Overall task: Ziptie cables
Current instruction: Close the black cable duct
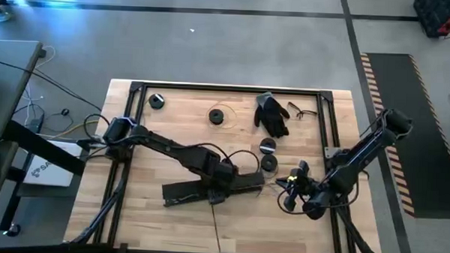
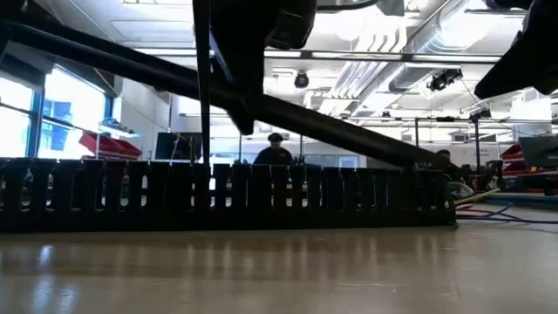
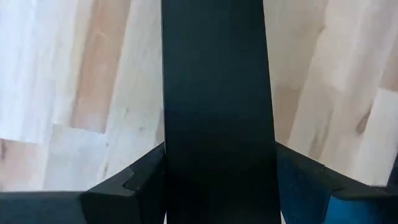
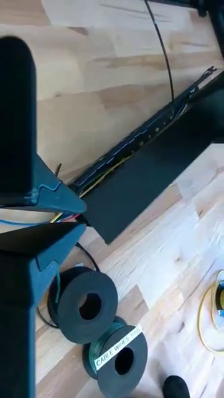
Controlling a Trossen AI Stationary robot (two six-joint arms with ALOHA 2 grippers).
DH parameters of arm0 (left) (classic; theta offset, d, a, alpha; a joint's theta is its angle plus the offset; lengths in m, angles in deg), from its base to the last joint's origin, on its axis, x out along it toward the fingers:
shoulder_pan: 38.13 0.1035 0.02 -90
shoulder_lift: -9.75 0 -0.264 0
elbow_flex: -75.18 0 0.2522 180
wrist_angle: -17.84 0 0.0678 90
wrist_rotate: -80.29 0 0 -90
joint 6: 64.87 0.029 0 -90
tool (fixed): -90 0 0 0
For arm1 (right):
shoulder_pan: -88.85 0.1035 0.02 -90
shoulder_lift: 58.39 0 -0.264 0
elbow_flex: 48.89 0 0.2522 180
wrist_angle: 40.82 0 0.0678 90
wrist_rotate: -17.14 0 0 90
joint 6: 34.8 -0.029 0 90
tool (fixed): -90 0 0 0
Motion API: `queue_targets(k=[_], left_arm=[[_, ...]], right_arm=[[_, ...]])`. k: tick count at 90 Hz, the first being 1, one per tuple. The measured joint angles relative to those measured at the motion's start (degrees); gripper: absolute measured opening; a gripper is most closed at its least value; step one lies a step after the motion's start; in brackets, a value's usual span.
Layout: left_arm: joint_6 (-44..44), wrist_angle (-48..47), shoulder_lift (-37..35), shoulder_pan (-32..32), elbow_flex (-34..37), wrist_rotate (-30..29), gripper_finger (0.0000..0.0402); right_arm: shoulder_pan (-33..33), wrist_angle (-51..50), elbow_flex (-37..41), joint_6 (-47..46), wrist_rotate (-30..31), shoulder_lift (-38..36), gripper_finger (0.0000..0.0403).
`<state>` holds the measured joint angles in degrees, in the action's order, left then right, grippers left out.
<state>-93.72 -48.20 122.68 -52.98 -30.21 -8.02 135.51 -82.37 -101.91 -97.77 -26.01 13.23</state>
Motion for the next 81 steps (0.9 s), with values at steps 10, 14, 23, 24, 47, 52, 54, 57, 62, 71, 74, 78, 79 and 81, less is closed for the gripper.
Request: queue_targets(k=[10, 14, 23, 24, 47, 52, 54, 57, 62, 71, 74, 78, 79, 81], left_arm=[[0.46, 0.62, 0.15, -0.57, 0.8, -0.03, 0.0209], [0.44, 0.83, 0.15, -0.69, 0.8, -0.4, 0.0209], [0.68, 0.99, 0.15, -0.74, 0.8, -0.9, 0.021], [0.78, 1.01, 0.15, -0.74, 0.8, -0.92, 0.021], [1.02, 1.41, 0.15, -0.7, 0.8, -0.97, 0.0211], [1.03, 1.41, 0.11, -0.71, 0.8, -0.89, 0.0211], [1.03, 1.41, 0.11, -0.75, 0.8, -0.87, 0.0211], [1.03, 1.46, 0.24, -0.84, 0.8, -0.86, 0.0211], [1.09, 1.47, 0.39, -0.92, 0.8, -0.87, 0.0211], [1.06, 1.71, 0.58, -0.92, 0.8, -0.87, 0.0211], [1.06, 1.75, 0.61, -0.92, 0.8, -0.88, 0.0211], [1.06, 1.73, 0.7, -0.92, 0.8, -0.94, 0.0211], [1.06, 1.74, 0.7, -0.92, 0.8, -0.93, 0.0211], [1.06, 1.77, 0.7, -0.92, 0.8, -0.93, 0.0211]], right_arm=[[0.0, 1.62, 0.0, 1.37, -0.02, 0.01, 0.0018], [-0.12, 2.74, 0.0, 2.64, -0.17, -0.01, 0.0018], [-0.9, 6.28, 0.0, 7.55, -0.41, -0.01, 0.002], [-0.99, 6.74, 0.0, 8.15, -0.47, -0.01, 0.0021], [-4.06, 12.61, 0.0, 16.67, -3.04, 0.0, 0.0097], [-4.64, 12.61, 0.0, 16.82, -3.68, -0.01, 0.0119], [-4.85, 12.63, 0.0, 16.86, -3.92, -0.01, 0.0128], [-5.17, 12.63, 0.0, 16.93, -4.27, 0.0, 0.0141], [-5.76, 12.66, 0.0, 17.22, -5.3, 0.05, 0.0162], [-6.97, 13.21, 0.0, 19.89, -7.06, 0.99, 0.0198], [-7.49, 13.61, 0.0, 21.03, -7.89, 1.46, 0.021], [-8.4, 14.78, 0.0, 22.84, -8.87, 2.35, 0.0224], [-8.66, 15.11, 0.0, 23.42, -9.3, 2.57, 0.0227], [-9.17, 15.63, 0.0, 24.64, -10.14, 2.97, 0.0233]])
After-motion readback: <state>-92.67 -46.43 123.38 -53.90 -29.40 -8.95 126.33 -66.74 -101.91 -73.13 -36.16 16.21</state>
